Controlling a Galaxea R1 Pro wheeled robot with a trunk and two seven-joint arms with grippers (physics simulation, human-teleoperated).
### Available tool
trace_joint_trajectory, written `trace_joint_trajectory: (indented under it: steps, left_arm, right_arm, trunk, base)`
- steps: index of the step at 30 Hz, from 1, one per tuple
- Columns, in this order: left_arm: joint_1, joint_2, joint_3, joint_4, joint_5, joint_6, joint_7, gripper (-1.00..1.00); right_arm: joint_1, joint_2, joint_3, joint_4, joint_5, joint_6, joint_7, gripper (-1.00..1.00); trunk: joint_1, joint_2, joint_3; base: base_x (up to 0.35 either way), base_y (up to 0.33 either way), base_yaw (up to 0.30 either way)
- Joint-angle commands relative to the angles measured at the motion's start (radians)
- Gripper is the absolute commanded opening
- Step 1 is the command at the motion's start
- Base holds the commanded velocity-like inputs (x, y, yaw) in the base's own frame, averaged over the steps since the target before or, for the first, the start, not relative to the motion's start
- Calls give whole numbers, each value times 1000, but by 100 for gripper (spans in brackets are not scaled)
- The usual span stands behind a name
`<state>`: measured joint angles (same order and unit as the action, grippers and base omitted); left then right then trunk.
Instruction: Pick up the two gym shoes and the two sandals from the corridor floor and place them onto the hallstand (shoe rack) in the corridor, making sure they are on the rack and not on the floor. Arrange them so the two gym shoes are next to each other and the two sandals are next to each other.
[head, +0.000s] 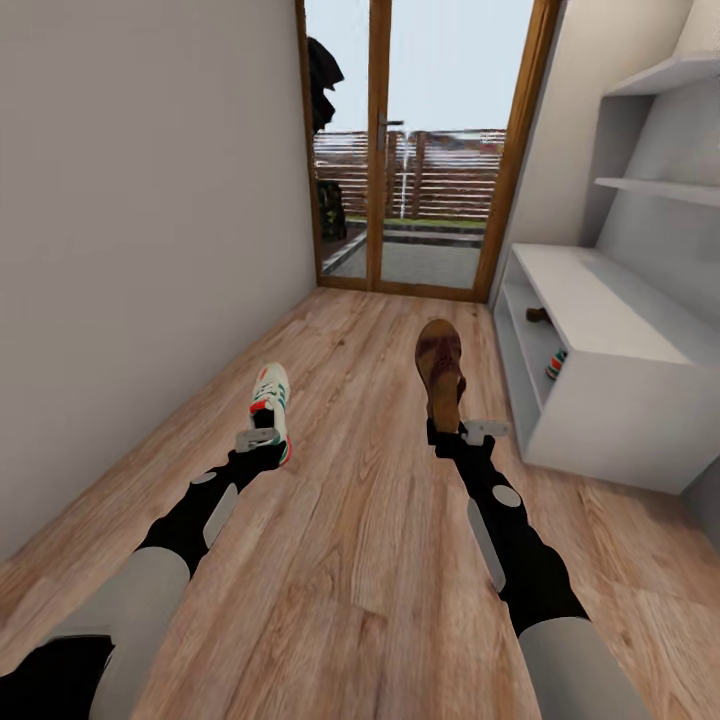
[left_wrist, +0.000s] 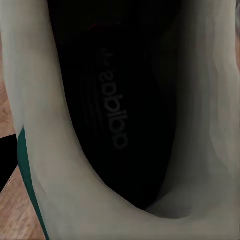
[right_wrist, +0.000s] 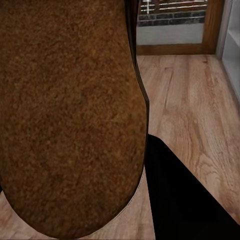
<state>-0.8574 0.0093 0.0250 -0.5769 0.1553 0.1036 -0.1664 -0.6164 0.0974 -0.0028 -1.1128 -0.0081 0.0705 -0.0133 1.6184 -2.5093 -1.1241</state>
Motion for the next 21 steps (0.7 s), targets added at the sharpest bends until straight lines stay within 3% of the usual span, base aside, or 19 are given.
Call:
trace_joint_trajectory:
  steps: [1,21]
  left_arm:
    - [0,0,3,-1,10,8,-5,-100]
    - [0,1,3,-2,10,10,-5,-100]
  right_arm:
    - [0,0,0,-2,-4,6,-2,-100]
    - [0,-1,0,-1,-4,7,-2,-100]
  trunk:
    - [0,0,1]
    - [0,0,34]
  base:
    - [150,132,0]
    - [245,218,-1]
